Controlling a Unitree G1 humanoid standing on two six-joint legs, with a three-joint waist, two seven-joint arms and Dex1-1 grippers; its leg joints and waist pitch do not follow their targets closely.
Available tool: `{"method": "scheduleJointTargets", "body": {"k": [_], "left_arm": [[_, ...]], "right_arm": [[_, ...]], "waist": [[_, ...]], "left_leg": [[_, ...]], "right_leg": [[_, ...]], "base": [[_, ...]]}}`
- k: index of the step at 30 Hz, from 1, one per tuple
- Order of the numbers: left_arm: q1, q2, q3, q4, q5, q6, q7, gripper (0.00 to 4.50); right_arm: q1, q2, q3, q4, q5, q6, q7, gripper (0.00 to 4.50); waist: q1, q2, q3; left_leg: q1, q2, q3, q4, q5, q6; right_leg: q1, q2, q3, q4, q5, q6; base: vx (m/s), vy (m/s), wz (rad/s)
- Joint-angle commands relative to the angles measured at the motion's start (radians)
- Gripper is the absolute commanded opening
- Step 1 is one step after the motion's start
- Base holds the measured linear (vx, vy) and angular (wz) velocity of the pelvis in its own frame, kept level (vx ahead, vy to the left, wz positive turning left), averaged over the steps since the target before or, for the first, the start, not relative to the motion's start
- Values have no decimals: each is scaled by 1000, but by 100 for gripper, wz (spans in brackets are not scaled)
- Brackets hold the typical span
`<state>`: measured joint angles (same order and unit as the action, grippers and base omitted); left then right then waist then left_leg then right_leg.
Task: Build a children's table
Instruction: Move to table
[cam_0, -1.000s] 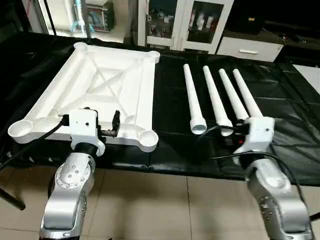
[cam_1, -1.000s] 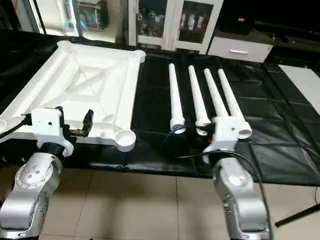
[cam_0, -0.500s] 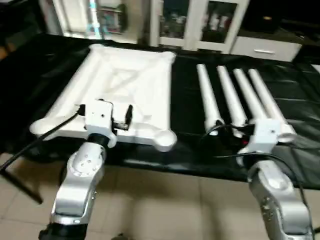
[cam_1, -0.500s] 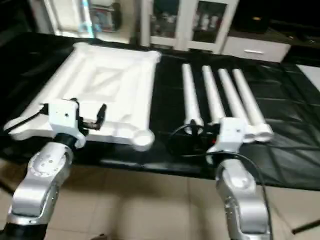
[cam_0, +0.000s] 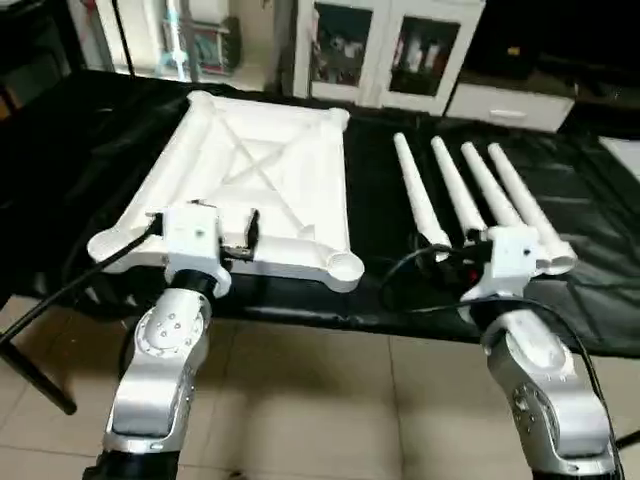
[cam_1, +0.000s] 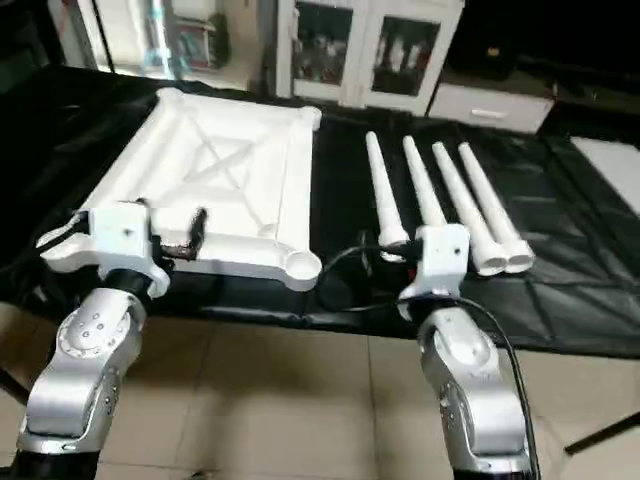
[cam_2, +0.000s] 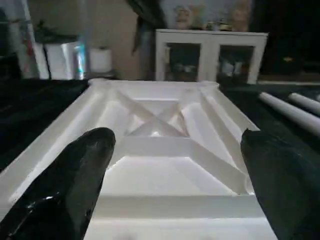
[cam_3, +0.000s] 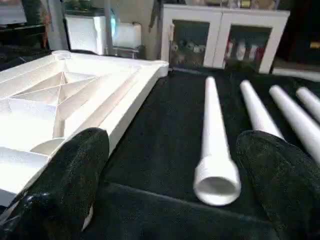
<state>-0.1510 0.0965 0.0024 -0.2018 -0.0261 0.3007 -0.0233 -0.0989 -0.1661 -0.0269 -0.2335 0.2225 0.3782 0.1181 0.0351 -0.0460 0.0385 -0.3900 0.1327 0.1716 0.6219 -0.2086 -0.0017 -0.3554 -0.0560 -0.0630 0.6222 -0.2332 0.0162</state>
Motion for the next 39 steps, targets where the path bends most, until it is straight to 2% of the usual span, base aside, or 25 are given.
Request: {"method": "scheduleJointTargets", "body": {"k": [1, 2, 3, 4, 5, 8, 16, 17, 18, 20, 22, 23, 24, 26, 28, 29, 30, 31, 32, 34, 35, 36, 37, 38, 39], "left_arm": [[24, -15, -33, -35, 2, 12, 9, 450], [30, -14, -36, -40, 2, 11, 7, 450], [36, -7, -44, -45, 13, 13, 7, 450], [37, -7, -45, -46, 13, 13, 7, 450], [48, 2, -50, -57, 20, 30, 3, 450], [57, 8, -47, -71, 29, 27, 0, 450], [31, 35, -57, -75, 55, 10, -13, 450], [24, 34, -56, -81, 46, 16, -15, 450], [14, 33, -54, -89, 39, 24, -24, 450], [2, 29, -56, -74, 35, 19, -36, 450], [-3, 28, -57, -54, 37, 8, -38, 450], [-3, 30, -61, -42, 39, 3, -42, 450], [-3, 31, -65, -37, 41, -2, -45, 450], [-3, 29, -68, -37, 40, -2, -47, 450], [-1, 22, -71, -41, 31, 4, -50, 450], [-1, 16, -71, -43, 27, 10, -56, 450], [-1, 17, -72, -43, 28, 9, -58, 450], [-1, 17, -72, -43, 27, 9, -59, 450], [0, 17, -74, -38, 24, 7, -68, 450], [2, 20, -80, -34, 29, 3, -72, 450], [6, 19, -82, -34, 25, 6, -75, 450], [6, 19, -83, -34, 25, 7, -75, 450], [9, 18, -84, -36, 22, 10, -76, 450], [12, 17, -83, -36, 21, 10, -78, 450], [13, 15, -82, -35, 21, 10, -79, 450]], "right_arm": [[-2, -17, -41, -9, 13, 16, 4, 445], [-2, -17, -49, -10, 19, 21, 4, 445], [-3, -20, -57, -3, 20, 27, 2, 445], [-3, -20, -58, -3, 20, 28, 2, 445], [3, -21, -59, 8, 23, 25, 13, 445], [10, -8, -57, 8, 33, 26, 16, 445], [20, 17, -30, 3, 39, 23, 26, 445], [22, 18, -32, 5, 35, 17, 26, 445], [24, 20, -39, 5, 30, 14, 21, 445], [21, 13, -44, -5, 8, 15, 6, 445], [18, 5, -41, -6, -10, 17, -3, 445], [16, 12, -56, -3, 4, 17, -7, 445], [15, 15, -66, -1, 12, 14, -8, 445], [15, 14, -70, 0, 15, 13, -6, 445], [18, 13, -67, -6, 12, 14, -4, 445], [20, 12, -59, -15, 5, 17, -2, 445], [21, 11, -55, -17, 2, 18, -2, 445], [21, 11, -55, -17, 2, 18, -2, 445], [25, 12, -51, -22, 1, 18, -3, 445], [29, 12, -51, -24, 0, 17, -4, 445], [33, 14, -51, -27, 2, 16, -2, 445], [34, 14, -51, -27, 2, 16, -2, 445], [38, 13, -51, -31, 3, 16, -1, 445], [41, 13, -51, -34, 3, 16, 0, 445], [43, 11, -50, -37, 1, 16, 1, 445]], "waist": [[12, -3, -28], [26, -23, -34], [45, -40, -37], [54, -26, -36], [48, -23, -38], [37, -1, -32], [45, 3, -41], [53, 16, -42], [56, 15, -40], [53, 32, -21], [48, 28, -11], [20, 31, 8], [23, 37, 4], [2, 53, -4], [-8, 44, -12], [-13, 33, -19], [-2, 21, -29], [35, -3, -48], [52, -1, -60], [50, 14, -64], [14, 86, -70], [-23, 93, -56], [-21, 98, -65], [-21, 79, -76], [-13, 60, -64]], "left_leg": [[21, 62, -39, -75, -434, -61], [12, 49, -32, -45, -319, -38], [-3, 62, -42, -39, -163, -8], [-4, 74, -47, -61, -130, -19], [0, 90, -52, -90, -175, -38], [14, 117, -64, -118, -348, -74], [22, 117, -49, -117, -255, -85], [-12, 95, -80, -132, -259, -16], [-22, 79, -95, -128, -305, 17], [-13, 65, -101, -122, -501, 27], [-15, 58, -95, -108, -537, 7], [106, 102, -84, -89, -663, -59], [119, 112, -92, -106, -725, -86], [147, 147, -141, -184, -816, -106], [163, 143, -152, -186, -754, -51], [123, 94, -113, -153, -539, 58], [74, 55, -71, -118, -420, 79], [-34, 0, -43, 5, -195, 123], [-90, 33, -72, 58, -81, 130], [-104, 36, -80, 23, 29, 119], [68, 82, -130, -60, 237, 220], [132, 140, -208, -78, 226, 364], [174, 171, -233, -71, 183, 419], [177, 175, -239, -53, 257, 475], [144, 149, -181, -73, 267, 443]], "right_leg": [[-15, -144, 73, -134, -337, -69], [-3, -171, 88, -154, -503, -16], [7, -185, 100, -158, -684, 54], [-2, -159, 81, -148, -692, 52], [-4, -123, 53, -132, -586, 20], [-6, -110, 34, -115, -406, -49], [0, -111, 42, -91, -123, -103], [34, -119, -1, -76, -59, -125], [46, -131, -18, -83, -88, -126], [88, -152, -51, -141, -430, -104], [118, -156, -66, -168, -629, -78], [42, -115, -63, -185, -714, -70], [46, -97, -58, -170, -664, -75], [36, -48, -34, -50, -287, -82], [18, -53, -17, -37, -166, -67], [51, -96, 21, -79, -23, -68], [106, -120, 43, -103, 47, -79], [218, -192, 116, -133, 123, -85], [245, -227, 135, -128, 201, -105], [236, -146, 76, -95, 317, -81], [109, 7, -42, -3, 201, 3], [4, 18, -50, 77, -21, 16], [-40, 2, -32, 107, -183, 7], [-74, -16, -12, 135, -195, 32], [-93, -19, 3, 144, -75, 93]], "base": [[-37, -146, -2], [-37, -146, -2], [-35, -106, -14], [-49, -76, -17], [-49, -76, -17], [0, 0, 0], [0, 0, 0], [0, 0, 0], [46, 2, 23], [61, 3, 43], [63, 17, 47], [75, 19, 47], [104, 11, 28], [92, 11, 5], [185, 4, -3], [153, -20, 1], [162, -38, -1], [166, -13, 1], [166, -13, 1], [153, 24, -4], [135, 33, -4], [161, 23, -11], [172, 13, -15], [172, 13, -15], [110, 26, -5]]}}
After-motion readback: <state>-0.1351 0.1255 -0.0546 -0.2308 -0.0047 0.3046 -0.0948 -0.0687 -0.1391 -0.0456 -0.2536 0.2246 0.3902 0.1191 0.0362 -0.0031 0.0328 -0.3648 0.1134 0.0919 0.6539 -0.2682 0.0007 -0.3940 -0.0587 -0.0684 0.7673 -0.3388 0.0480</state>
